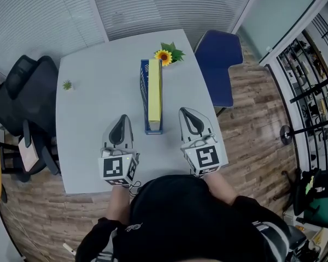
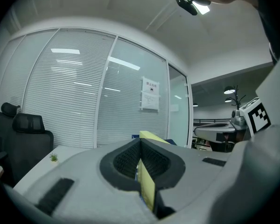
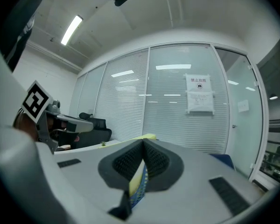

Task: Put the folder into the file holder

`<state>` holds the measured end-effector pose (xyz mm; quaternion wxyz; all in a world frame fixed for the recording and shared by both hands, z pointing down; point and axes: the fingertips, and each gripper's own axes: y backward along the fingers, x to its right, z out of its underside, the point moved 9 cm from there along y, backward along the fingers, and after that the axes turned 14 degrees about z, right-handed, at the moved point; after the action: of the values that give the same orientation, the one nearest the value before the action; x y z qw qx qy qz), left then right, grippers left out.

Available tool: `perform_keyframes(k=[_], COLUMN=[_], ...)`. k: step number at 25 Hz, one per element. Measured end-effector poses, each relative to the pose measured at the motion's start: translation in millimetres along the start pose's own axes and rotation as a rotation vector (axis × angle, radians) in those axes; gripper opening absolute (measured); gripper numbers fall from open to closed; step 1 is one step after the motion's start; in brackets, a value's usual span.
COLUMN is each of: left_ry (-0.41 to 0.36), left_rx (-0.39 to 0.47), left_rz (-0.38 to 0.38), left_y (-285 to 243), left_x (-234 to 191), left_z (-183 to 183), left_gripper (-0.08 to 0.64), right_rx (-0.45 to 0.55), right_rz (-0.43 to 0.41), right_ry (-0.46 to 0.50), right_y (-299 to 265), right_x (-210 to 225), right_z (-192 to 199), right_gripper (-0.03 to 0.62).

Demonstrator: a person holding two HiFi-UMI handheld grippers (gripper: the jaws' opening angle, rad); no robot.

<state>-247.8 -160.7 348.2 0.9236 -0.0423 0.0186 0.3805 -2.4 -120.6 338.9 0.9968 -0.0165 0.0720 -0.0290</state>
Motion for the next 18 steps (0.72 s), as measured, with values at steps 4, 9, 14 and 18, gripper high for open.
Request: perform_keyframes(k=[4, 9, 14, 18], left_ry=[-0.006, -0.001, -0.015, -0.005], left_rx=[-0.009, -0.016, -0.026, -0.035], left_rz=[0.0, 0.0, -0.003, -0.002], left_y=[-1.9, -5.5, -7.4, -9.4], left_x=[0.5, -1.2, -0.1, -0.7], left_z=[1.2, 3.2, 3.8, 7.2], left_gripper=[-0.003, -0.003, -0.003, -0.003], right_rx=[-0.012, -0.028, -0.03, -0.024], right_rz=[0.007, 0.01, 0.008, 0.003], right_ry=[-0.002, -0.012, -0.016, -0.015], right_y=[-1.4, -2.9, -2.7, -4.7], right_x=[-0.4, 1.6, 2.0, 2.3], right_z=[-1.6, 0.6, 1.6, 4.2], right_gripper=[0.003, 0.003, 0.003, 0.003])
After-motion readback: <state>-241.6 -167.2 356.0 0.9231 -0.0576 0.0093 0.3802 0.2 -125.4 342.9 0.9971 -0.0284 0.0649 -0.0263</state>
